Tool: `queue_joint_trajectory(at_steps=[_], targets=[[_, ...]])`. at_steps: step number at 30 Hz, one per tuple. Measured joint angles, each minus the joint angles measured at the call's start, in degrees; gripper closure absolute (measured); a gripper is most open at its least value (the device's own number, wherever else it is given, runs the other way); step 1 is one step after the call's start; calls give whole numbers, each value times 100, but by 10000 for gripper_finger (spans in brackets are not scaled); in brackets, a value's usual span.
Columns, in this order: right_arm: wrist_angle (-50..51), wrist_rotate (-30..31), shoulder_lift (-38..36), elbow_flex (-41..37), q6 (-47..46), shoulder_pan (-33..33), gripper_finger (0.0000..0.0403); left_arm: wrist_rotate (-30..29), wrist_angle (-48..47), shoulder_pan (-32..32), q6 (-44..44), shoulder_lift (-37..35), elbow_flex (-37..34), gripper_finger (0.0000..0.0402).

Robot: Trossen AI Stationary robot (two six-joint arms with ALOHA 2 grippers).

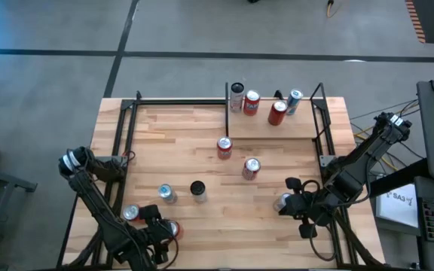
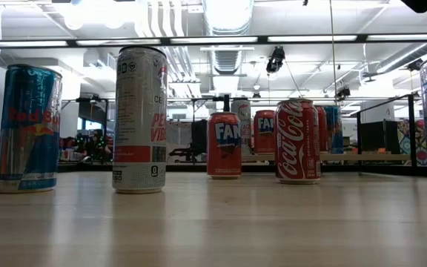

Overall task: Place canned beverage on shelf
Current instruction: Put the red black soda can on the shelf aligned with the other red black soda can

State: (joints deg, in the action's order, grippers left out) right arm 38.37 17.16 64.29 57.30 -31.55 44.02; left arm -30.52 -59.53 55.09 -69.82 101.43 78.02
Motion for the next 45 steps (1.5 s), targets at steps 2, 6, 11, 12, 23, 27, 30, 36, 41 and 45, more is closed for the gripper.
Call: queue_joint_trajectory(at_steps=[2, 6, 11, 12, 23, 27, 30, 36, 41, 45], targets=[[0, 1, 0, 0, 2, 1, 394, -69, -15, 0, -122, 2, -8, 101], [0, 1, 0, 0, 2, -1, 394, -247, -45, -2, -232, 7, -15, 41], [-13, 3, 0, -20, 2, 0, 394, -241, -50, -2, -236, 116, -15, 7], [-10, 2, 0, -35, 1, 1, 394, -239, -49, 0, -233, 149, -15, 8], [-152, 6, 0, -302, -162, -1, 394, -298, -48, -7, -177, 437, -11, 20], [-202, 93, 0, -363, -162, -1, 394, -304, -46, -7, -173, 444, -9, 51], [-283, 93, 0, -385, -160, -1, 394, -310, -39, -7, -174, 444, -4, 86], [-320, 99, 0, -385, -76, -1, 394, -327, -28, -7, -173, 433, -4, 107], [-352, 106, 0, -385, -13, -1, 394, -312, -57, -7, -79, 386, 146, 107], [-361, 106, 0, -385, 14, -1, 394, -557, -184, -6, 215, 352, 536, 107]])
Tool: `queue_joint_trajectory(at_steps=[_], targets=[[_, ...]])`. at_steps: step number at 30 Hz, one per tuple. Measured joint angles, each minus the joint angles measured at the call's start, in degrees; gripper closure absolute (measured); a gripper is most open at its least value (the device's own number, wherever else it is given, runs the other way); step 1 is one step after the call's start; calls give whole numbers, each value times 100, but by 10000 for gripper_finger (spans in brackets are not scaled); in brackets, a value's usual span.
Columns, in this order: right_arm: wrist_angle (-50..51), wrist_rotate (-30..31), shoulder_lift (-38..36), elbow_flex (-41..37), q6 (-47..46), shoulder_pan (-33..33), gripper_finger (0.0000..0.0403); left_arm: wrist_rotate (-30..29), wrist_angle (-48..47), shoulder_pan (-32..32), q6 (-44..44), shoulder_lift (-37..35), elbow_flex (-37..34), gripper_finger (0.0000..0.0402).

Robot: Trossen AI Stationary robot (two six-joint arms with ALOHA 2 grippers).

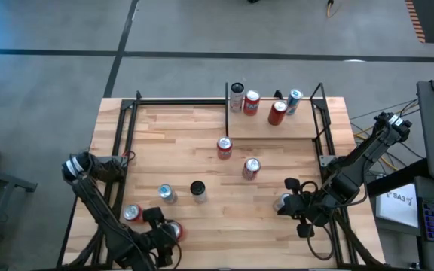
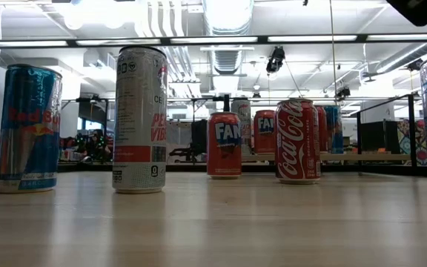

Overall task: Place canned beverage on shelf
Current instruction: Put the red black soda can on the shelf aligned with the other red black soda can

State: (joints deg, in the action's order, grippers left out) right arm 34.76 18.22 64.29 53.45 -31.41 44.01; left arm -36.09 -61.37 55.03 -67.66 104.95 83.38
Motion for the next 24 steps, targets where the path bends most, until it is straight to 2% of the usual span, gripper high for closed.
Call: queue_joint_trajectory(at_steps=[7, 13, 17, 24], targets=[[-173, -4, 0, 2, 284, -2, 394, -522, -646, -260, 1139, -42, 1154, 107], [-612, -13, 0, 7, 882, -2, 394, -734, -719, -670, 2923, -42, 2102, 107], [-786, -15, -6, 7, 1214, -2, 394, -734, -717, -1113, 4136, -42, 2542, 107], [-894, -13, -82, 9, 1543, -2, 394, -398, -703, -2062, 5963, -42, 3052, 107]])
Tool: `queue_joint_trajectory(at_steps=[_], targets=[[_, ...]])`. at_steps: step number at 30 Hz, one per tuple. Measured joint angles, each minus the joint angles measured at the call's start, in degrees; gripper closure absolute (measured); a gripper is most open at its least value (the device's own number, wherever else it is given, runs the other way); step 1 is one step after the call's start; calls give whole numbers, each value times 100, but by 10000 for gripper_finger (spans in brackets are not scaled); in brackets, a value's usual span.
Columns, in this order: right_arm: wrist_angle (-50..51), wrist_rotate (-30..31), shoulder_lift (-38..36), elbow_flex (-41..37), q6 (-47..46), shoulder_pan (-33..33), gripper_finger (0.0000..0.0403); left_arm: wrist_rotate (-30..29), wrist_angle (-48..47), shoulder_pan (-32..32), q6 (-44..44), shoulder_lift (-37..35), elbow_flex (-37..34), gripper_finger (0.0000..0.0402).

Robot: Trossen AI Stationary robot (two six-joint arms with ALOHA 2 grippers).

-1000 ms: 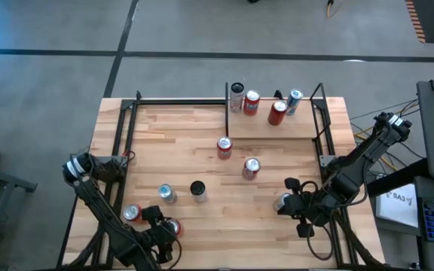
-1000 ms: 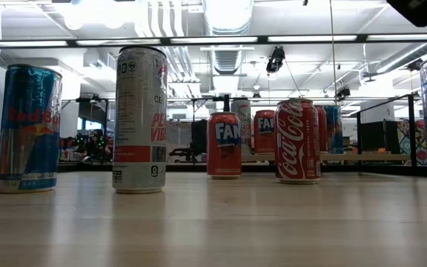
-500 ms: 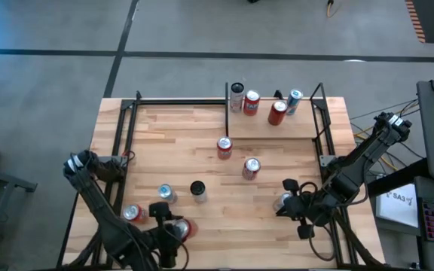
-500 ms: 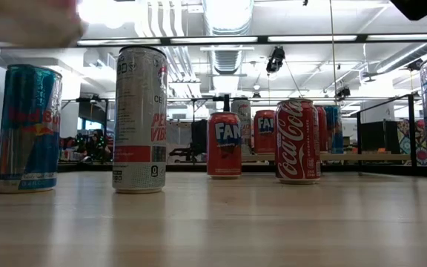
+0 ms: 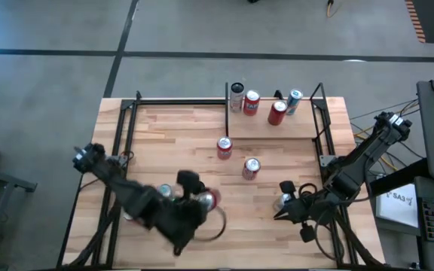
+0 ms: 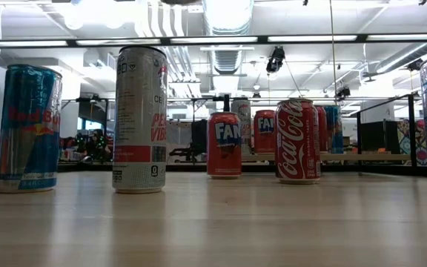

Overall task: Place canned beverage on shelf
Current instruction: Put the red black soda can on the shelf aligned with the other red black soda can

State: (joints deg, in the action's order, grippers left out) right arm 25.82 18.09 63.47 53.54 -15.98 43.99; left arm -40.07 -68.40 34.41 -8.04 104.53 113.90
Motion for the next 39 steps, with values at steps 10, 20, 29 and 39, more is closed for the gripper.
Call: queue_joint_trajectory(at_steps=[10, 20, 29, 39], targets=[[-46, 2, -393, 2, 438, -2, 394, 1235, 766, -1449, 1864, -2, 83, 107], [-263, 2, -822, 2, 1119, -77, 394, 2037, 1998, -2891, 2501, 38, 79, 107], [-388, 2, -988, 2, 1215, -464, 394, 2774, 2986, -3856, 2842, 422, 77, 107], [-390, 2, -1024, 4, 1151, -940, 394, 2887, 3539, -4472, 2881, 1035, 72, 107]])
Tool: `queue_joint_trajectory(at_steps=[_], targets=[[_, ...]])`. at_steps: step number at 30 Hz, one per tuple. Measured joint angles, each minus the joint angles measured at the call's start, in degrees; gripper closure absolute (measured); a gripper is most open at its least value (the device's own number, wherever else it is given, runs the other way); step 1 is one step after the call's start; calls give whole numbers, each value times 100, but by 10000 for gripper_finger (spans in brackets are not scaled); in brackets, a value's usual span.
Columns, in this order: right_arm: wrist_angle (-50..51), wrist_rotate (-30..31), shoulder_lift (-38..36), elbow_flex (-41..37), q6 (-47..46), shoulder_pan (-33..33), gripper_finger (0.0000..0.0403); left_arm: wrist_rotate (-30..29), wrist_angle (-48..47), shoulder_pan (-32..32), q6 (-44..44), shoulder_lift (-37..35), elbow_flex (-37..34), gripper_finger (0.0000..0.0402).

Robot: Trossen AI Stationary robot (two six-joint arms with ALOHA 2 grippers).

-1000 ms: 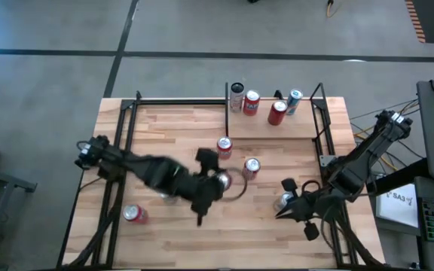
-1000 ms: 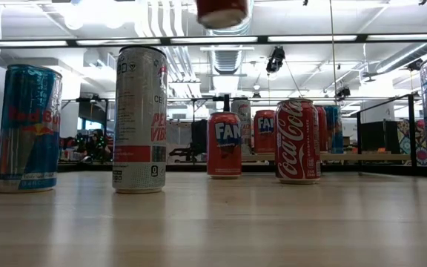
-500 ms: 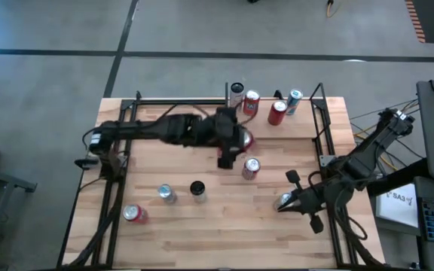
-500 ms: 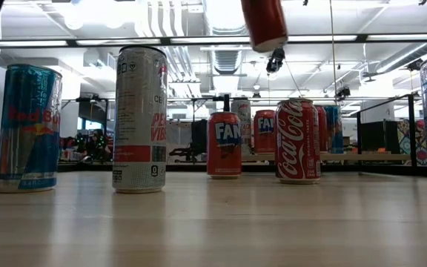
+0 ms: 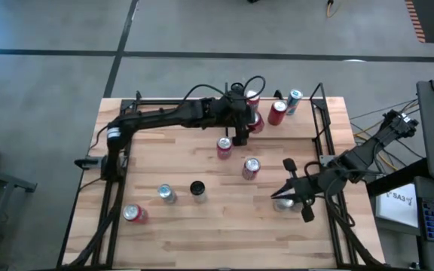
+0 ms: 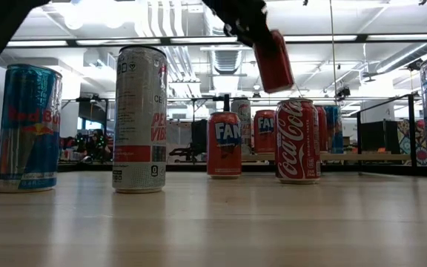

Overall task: Place canned beverage on shelf
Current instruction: Put the red black soda can on the shelf aligned with the other red black soda can

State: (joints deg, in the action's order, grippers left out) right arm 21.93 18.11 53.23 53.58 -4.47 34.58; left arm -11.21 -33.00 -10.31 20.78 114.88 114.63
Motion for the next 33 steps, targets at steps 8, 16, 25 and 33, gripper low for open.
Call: queue_joint_trajectory(at_steps=[8, 16, 25, 33], targets=[[15, 1, -76, 0, -105, -297, 394, -13, 397, -153, -30, 337, -1, 107], [25, 0, -195, 0, -109, -427, 394, -32, 368, -225, -44, 559, 0, 107], [34, 2, -256, 0, -160, -557, 394, -17, 30, -240, -72, 821, 0, 107], [49, 2, -253, 0, -169, -566, 394, -17, -218, -289, -72, 897, -1, 105]])
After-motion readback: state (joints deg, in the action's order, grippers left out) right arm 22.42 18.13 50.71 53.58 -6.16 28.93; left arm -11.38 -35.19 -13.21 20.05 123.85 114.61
